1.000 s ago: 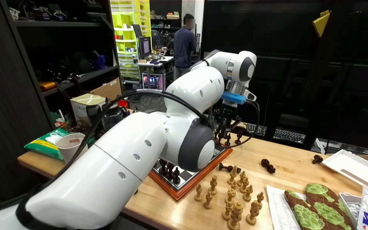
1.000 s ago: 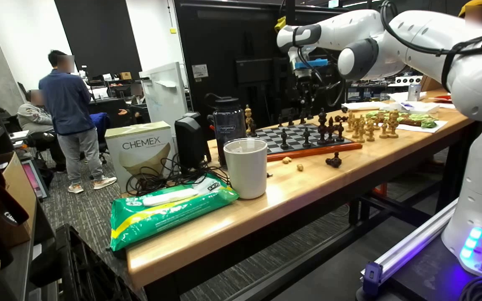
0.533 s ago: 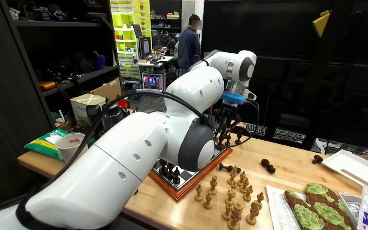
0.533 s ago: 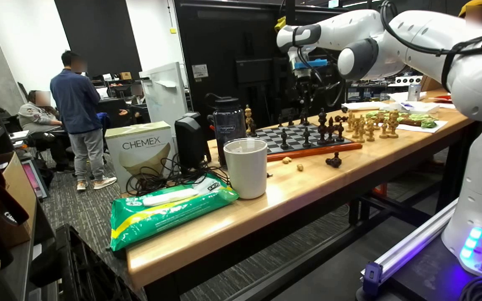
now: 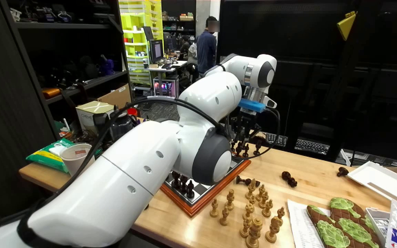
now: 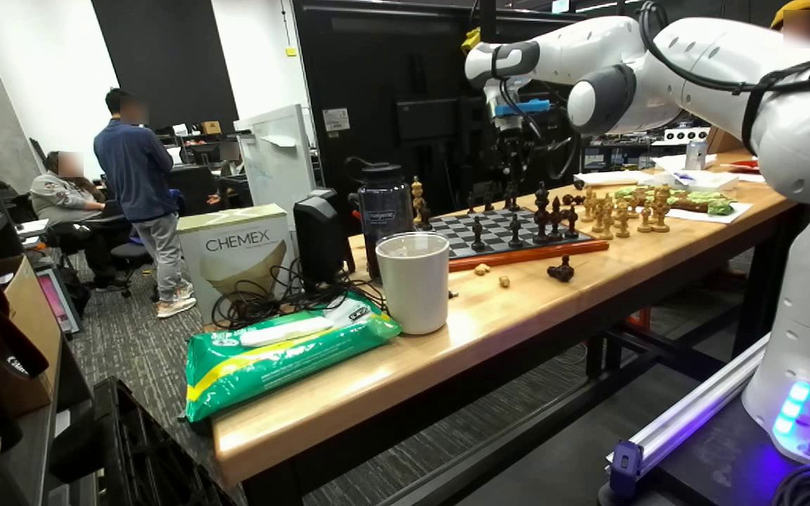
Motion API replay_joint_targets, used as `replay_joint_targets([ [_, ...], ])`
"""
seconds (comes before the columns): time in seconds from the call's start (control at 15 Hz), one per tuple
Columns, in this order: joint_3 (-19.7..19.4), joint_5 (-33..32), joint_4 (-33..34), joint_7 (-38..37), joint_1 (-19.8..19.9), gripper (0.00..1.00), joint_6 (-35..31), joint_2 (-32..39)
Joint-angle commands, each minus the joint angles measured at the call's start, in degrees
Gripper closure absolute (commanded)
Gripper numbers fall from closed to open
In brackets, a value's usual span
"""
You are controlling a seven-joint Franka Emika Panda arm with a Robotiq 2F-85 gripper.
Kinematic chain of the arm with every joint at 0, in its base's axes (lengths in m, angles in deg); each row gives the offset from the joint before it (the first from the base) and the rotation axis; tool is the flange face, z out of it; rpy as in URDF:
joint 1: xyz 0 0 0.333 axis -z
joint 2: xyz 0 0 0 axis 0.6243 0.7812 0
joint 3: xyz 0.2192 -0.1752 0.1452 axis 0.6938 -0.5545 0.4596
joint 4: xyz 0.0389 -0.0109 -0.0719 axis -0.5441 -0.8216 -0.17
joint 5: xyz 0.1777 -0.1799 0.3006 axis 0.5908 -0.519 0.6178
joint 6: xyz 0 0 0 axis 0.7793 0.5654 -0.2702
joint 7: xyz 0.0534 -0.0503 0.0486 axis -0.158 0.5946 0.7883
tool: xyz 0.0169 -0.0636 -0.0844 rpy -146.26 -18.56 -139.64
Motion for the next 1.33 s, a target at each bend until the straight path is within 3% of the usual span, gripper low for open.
replay_joint_targets([
  [0.0,-0.83,-0.6,-0.39,-0.67,-0.38,0.38,0.14,-2.78],
  [0.2,-2.99,-3.93,0.76,-1.33,-2.26,0.19,-4.93,-5.52],
  [0.4,-3.91,-5.42,0.99,-1.79,-3.36,0.01,-5.9,-9.06],
  [0.6,-3.64,-4.73,0.31,-3.31,-3.57,0.0,-4.85,-12.35],
  [1.27,-3.56,-4.78,-1.0,-2.6,-3.54,0.0,-6.05,-12.49],
])
